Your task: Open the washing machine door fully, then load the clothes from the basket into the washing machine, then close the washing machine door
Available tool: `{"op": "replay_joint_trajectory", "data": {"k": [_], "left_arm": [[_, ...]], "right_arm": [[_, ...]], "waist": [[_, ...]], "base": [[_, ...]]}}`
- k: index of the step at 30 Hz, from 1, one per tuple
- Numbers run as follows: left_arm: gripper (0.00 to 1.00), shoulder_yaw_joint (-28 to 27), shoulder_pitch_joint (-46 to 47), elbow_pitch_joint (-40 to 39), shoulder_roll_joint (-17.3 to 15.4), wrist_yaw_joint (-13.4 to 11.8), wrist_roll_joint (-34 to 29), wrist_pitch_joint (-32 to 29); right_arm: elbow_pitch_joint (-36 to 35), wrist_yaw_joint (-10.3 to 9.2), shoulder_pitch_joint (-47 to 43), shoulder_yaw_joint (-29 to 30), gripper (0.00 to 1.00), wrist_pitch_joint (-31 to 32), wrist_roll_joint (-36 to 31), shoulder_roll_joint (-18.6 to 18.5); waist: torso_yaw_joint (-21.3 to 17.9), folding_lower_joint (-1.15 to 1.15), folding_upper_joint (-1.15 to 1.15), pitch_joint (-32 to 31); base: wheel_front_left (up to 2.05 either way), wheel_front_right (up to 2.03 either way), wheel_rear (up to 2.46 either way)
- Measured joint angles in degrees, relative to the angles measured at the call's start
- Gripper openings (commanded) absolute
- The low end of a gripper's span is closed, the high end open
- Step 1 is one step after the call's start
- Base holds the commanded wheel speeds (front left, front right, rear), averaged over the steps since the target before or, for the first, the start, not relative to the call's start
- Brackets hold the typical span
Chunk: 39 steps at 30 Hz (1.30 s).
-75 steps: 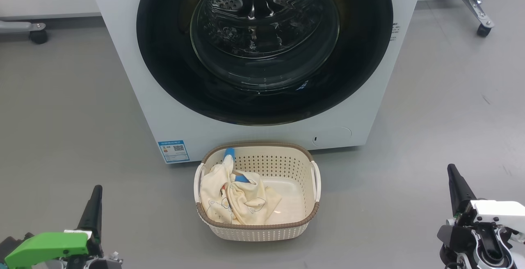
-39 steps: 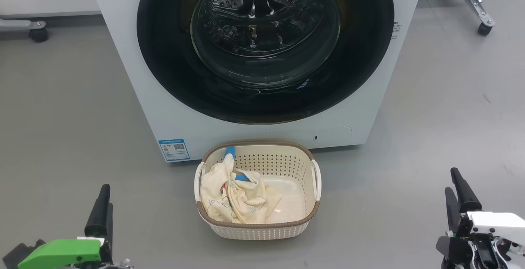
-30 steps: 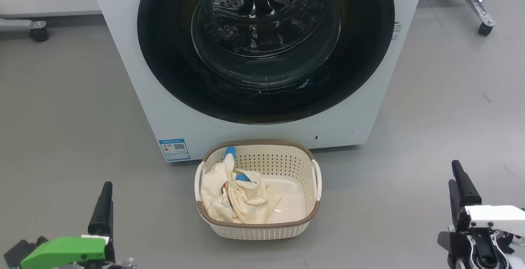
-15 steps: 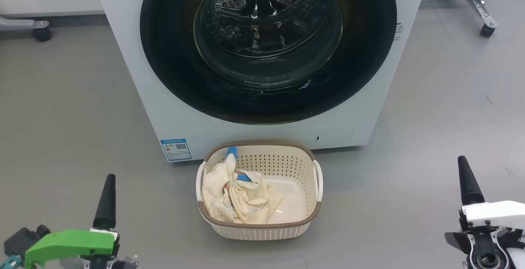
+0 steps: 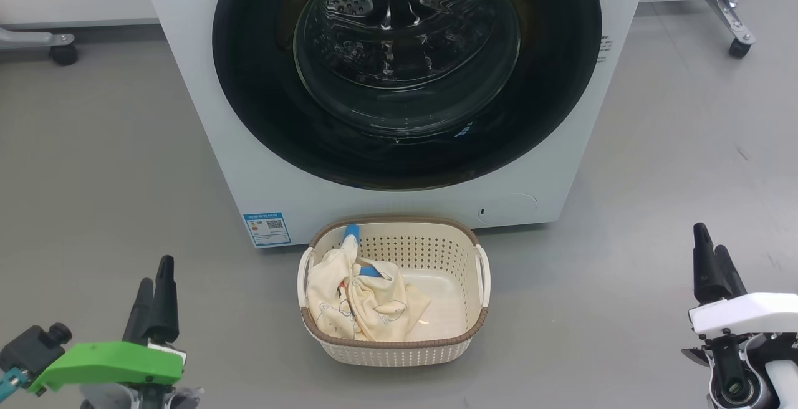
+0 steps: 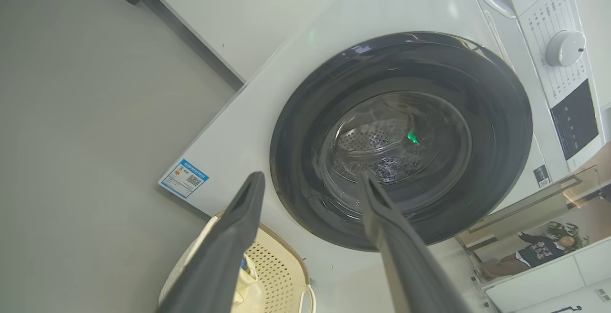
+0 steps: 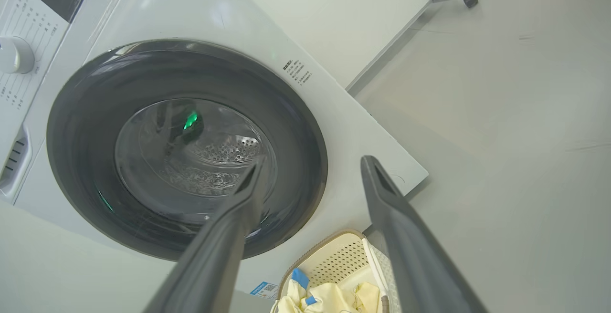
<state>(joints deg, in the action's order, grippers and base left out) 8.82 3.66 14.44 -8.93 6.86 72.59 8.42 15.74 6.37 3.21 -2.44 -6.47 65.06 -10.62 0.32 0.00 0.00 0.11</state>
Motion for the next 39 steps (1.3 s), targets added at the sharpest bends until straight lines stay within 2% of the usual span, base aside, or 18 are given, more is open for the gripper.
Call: {"op": "replay_joint_trajectory", "data": {"k": [9,24,34,39], "left_arm": [[1.0,-0.73,1.37,-0.66,-0.29,-1.04,-13.7,1.3],[1.0,0.49,1.38,-1.0,0.46,-2.6,-29.55,3.33],[1.0,0.64,1.4,-0.07,1.08,-3.09,-39.04,4.86],[1.0,0.58,1.54,0.13,1.86,-3.09,-41.75,5.36]], "right_arm": [[0.07,-1.57,0.76,-2.72,1.0,-1.99,-11.07,-1.59],[-0.93,-4.09,1.31,-5.32,1.0,-4.56,-26.21,-2.18],[-1.1,-5.02,1.31,-6.19,1.0,-6.56,-34.71,-2.16],[-1.1,-5.09,1.32,-6.56,1.0,-7.33,-37.85,-2.19]], "waist": [[0.08,0.0,0.0,0.0],[-0.01,0.0,0.0,0.07],[-0.13,0.0,0.0,0.02],[-0.13,0.0,0.0,0.01]], "base": [[0.0,0.0,0.0],[0.0,0.0,0.0],[0.0,0.0,0.0],[0.0,0.0,0.0]]}}
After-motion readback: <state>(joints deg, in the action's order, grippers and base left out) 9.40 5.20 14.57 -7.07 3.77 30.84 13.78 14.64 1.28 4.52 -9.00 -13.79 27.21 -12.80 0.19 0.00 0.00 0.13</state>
